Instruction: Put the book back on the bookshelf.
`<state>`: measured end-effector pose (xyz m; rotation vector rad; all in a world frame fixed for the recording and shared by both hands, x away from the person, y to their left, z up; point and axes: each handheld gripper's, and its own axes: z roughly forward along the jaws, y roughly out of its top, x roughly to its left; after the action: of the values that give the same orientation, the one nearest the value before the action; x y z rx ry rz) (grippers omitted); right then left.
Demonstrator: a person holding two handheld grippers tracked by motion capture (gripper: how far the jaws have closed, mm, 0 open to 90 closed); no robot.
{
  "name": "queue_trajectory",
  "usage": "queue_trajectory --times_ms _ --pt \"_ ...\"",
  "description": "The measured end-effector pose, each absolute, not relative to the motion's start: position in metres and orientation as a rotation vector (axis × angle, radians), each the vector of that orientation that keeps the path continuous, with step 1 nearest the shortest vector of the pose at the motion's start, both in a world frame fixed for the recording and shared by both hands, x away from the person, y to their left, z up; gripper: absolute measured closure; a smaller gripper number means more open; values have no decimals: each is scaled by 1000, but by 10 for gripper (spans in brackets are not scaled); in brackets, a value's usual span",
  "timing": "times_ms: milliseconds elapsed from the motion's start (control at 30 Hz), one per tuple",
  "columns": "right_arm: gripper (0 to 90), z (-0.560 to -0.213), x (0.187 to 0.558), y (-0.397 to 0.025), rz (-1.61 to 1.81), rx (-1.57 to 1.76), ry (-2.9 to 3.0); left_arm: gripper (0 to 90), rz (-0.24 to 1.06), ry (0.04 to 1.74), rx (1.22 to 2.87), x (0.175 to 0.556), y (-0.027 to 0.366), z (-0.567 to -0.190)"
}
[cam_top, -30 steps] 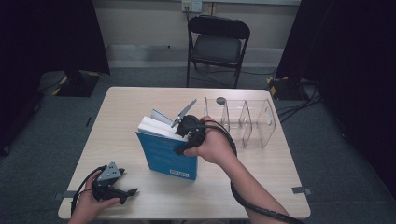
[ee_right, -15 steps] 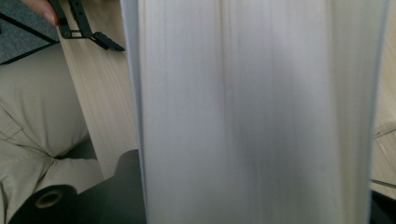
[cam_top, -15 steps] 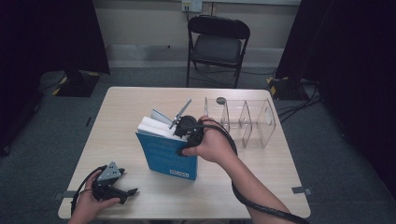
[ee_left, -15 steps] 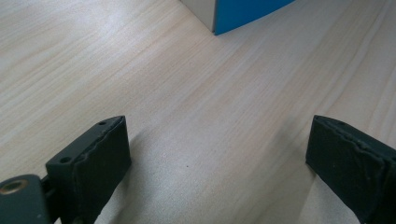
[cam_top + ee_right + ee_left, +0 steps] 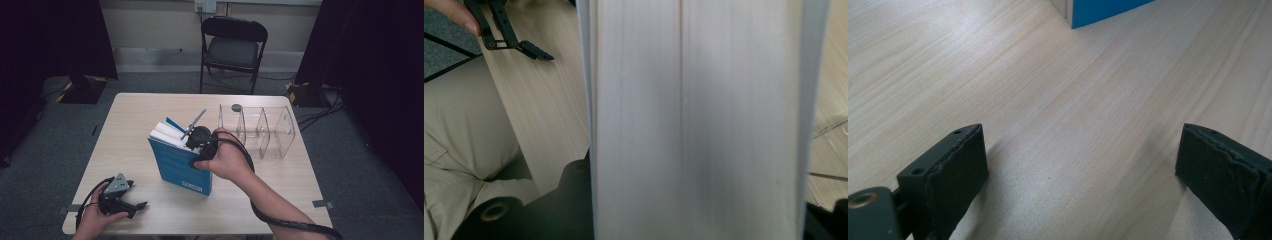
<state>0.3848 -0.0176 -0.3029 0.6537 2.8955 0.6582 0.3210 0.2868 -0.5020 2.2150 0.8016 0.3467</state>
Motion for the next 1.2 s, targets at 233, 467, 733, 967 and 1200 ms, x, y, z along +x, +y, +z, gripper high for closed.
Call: queue_trajectory --times_ms 233,467,733,967,1200 --pt "619 -296 382 -25 630 672 2916 59 347 801 2215 321 287 -502" --pt "620 -282 382 -51 654 753 2876 59 347 801 2216 321 287 -502" --pt "619 -273 379 -74 647 828 2861 59 347 801 2217 321 287 -502" --pt "619 -272 377 -90 665 885 2850 59 348 801 2216 321 287 -502" --pt "619 -269 373 -109 663 943 2834 59 347 801 2217 321 287 -502"
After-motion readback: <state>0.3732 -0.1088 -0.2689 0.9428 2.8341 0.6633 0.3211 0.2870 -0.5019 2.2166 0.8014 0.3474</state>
